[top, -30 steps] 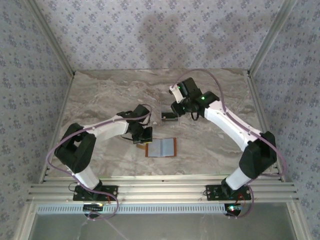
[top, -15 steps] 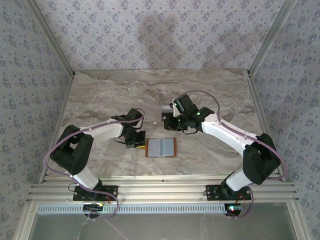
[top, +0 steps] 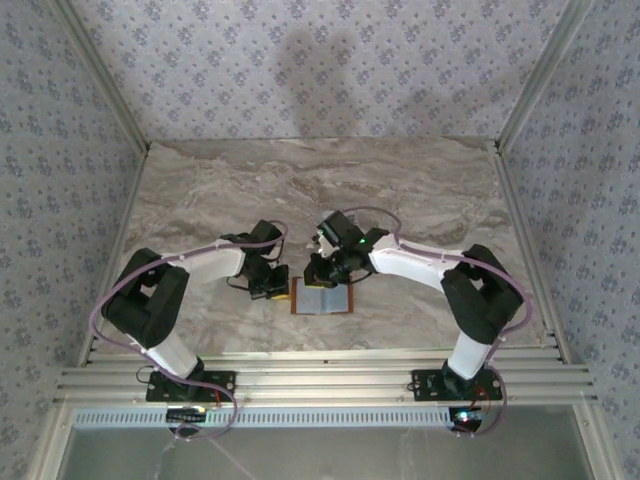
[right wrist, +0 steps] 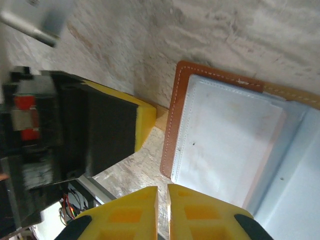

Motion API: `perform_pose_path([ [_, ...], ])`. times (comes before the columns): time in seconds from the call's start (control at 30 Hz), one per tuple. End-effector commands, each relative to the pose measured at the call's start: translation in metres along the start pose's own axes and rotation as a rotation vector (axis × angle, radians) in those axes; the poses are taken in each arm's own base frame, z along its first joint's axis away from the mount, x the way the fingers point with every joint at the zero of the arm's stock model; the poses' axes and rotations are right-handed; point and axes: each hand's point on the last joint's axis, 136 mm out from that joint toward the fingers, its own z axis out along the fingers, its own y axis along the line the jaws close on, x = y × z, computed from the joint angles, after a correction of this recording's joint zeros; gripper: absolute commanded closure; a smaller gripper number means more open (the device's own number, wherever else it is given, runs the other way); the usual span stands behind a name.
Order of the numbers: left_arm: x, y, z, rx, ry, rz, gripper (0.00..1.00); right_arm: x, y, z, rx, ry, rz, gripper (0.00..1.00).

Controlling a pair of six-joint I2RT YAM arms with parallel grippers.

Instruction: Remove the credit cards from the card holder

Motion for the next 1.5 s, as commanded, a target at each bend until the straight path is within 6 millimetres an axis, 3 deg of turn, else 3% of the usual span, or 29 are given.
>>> perform_pose_path([
  [0.0,0.007,0.009,0.005,-0.014,0.027,0.003,0.94,0.002,0.011,0.010,-0.019,0.040,0.004,0.86],
  [0.33,0.009,0.011,0.006,-0.014,0.028,-0.006,0.94,0.011,-0.005,0.039,0.036,0.108,0.022,0.82],
  [0.37,0.009,0.011,0.006,-0.013,0.028,-0.006,0.94,0.004,0.005,0.038,0.019,0.092,0.006,0.82],
  [0.43,0.009,0.011,0.006,-0.013,0.028,-0.006,0.94,0.004,0.004,0.041,0.021,0.098,0.008,0.81],
  [0.83,0.008,0.009,0.003,-0.011,0.027,-0.002,0.94,0.012,-0.018,0.050,0.100,0.134,0.022,0.76],
  [1.47,0.008,0.009,0.002,-0.015,0.030,-0.007,0.94,0.020,-0.048,0.024,0.318,0.135,0.010,0.64],
])
